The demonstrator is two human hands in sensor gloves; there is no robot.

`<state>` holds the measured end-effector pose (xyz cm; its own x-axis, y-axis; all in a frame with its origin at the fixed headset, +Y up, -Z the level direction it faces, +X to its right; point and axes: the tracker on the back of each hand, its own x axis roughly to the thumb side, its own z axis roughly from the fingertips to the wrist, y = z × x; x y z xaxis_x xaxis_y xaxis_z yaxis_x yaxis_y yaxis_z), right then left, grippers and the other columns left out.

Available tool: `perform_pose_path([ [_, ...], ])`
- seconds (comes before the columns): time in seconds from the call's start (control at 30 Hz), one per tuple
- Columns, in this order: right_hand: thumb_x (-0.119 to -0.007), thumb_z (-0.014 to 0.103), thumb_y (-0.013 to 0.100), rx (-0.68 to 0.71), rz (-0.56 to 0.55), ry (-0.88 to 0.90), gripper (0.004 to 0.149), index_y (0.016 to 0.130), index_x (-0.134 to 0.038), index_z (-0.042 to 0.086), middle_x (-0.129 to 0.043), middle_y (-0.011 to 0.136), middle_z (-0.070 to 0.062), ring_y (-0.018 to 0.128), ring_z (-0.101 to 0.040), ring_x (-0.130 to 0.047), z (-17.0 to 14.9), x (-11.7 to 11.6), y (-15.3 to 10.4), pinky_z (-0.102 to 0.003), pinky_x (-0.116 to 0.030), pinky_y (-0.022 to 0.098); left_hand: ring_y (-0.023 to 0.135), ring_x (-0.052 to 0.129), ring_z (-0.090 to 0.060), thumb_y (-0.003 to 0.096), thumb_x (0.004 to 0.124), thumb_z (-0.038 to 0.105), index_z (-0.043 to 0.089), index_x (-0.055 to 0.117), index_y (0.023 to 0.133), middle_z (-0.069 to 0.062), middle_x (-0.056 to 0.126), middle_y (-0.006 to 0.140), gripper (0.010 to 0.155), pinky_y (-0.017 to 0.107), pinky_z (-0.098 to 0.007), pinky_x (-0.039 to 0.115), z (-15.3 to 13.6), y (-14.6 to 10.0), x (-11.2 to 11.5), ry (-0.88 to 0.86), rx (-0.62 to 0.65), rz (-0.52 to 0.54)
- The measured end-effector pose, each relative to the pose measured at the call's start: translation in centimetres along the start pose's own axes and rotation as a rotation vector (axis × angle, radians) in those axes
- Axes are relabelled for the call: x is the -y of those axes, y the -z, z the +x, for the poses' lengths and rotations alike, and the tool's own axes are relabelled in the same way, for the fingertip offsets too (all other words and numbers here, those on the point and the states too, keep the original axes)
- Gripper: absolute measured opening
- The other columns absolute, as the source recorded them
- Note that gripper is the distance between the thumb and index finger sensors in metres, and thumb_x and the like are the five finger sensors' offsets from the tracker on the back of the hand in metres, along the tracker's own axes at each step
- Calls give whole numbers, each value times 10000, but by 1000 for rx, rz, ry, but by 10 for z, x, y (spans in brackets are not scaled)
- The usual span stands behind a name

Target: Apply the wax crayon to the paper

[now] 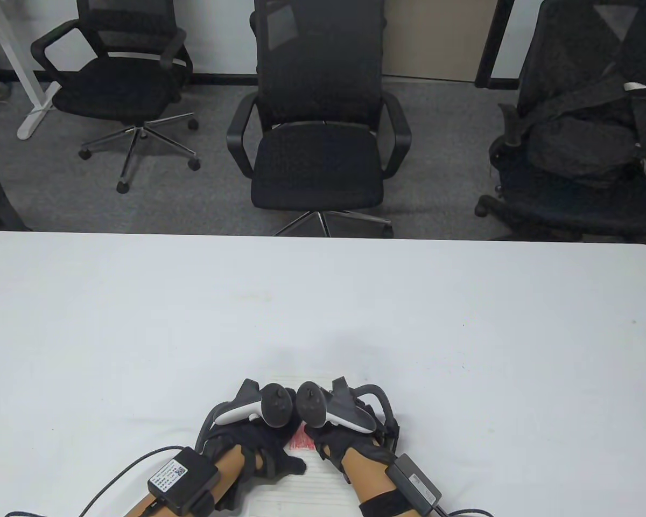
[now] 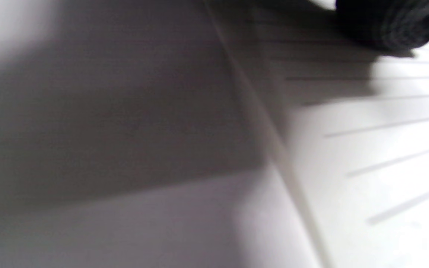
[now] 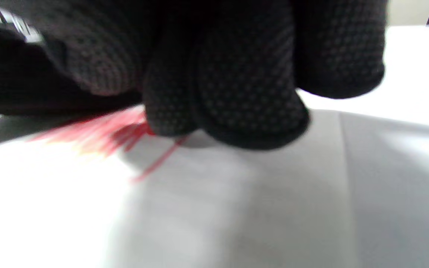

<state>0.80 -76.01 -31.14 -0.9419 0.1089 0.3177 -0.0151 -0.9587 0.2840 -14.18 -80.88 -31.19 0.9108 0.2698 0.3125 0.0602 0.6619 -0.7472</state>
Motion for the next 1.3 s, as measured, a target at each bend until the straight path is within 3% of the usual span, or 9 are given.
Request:
perform_pose_path([
  [0.2,-842,404,381,-20,-231,-87,397,730,-882,219,-1012,532,-59,334,-183,-1029,5,-2,-1,-443,-889,373,1014,-185,-144,365,728,803,505,-36,1007,205,-182,1024,1042,704,-591,-17,0,0,0,0,0,0],
  [0.4,-845,398,390,25,28,-42,399,737,-872,204,-1005,537,-72,344,-194,-1025,6,1,0,-461,-875,394,1013,-186,-144,364,730,803,508,-38,1005,206,-183,1023,1043,703,-590,-18,0,0,0,-2,0,-1],
  [0.57,-848,401,380,15,-139,-41,397,727,-885,212,-1013,529,-65,329,-189,-1030,3,-1,-2,-449,-886,373,1014,-183,-144,364,729,803,508,-37,1006,207,-181,1024,1042,704,-590,-17,0,0,0,-1,-1,0],
  [0.67,-846,401,383,38,-89,-34,396,727,-880,208,-1011,525,-68,327,-188,-1029,3,-2,-2,-451,-885,372,1014,-184,-144,365,728,804,507,-38,1005,206,-182,1024,1042,705,-590,-17,0,0,0,0,-1,0],
  [0.77,-845,398,393,35,106,14,400,740,-871,202,-1007,537,-73,343,-194,-1028,6,-2,0,-461,-876,392,1014,-185,-143,365,728,804,507,-38,1005,206,-182,1024,1042,704,-590,-17,0,0,0,-1,-1,0],
  [0.93,-847,403,384,42,-75,-26,400,733,-882,211,-1014,531,-67,329,-190,-1033,7,-3,-3,-451,-886,372,1014,-184,-144,365,729,803,507,-36,1006,205,-182,1024,1042,704,-590,-17,0,0,0,0,-1,0],
  [1.03,-846,402,385,55,-60,-20,399,732,-879,208,-1013,529,-69,328,-190,-1033,7,-3,-3,-451,-886,372,1014,-184,-144,365,728,804,507,-37,1006,205,-181,1024,1042,705,-590,-17,0,0,0,0,-1,0],
  [1.17,-846,400,394,50,126,-10,398,737,-874,202,-1010,533,-73,339,-194,-1031,10,-3,-1,-461,-879,389,1014,-184,-142,365,729,804,508,-37,1005,206,-181,1024,1041,705,-590,-17,0,0,0,0,-1,0],
  [1.3,-849,400,390,45,0,-27,401,739,-880,205,-1014,534,-72,335,-196,-1033,10,-3,-3,-456,-882,380,1014,-184,-144,364,730,803,508,-37,1005,205,-182,1024,1043,704,-591,-17,0,0,0,0,-1,-1],
])
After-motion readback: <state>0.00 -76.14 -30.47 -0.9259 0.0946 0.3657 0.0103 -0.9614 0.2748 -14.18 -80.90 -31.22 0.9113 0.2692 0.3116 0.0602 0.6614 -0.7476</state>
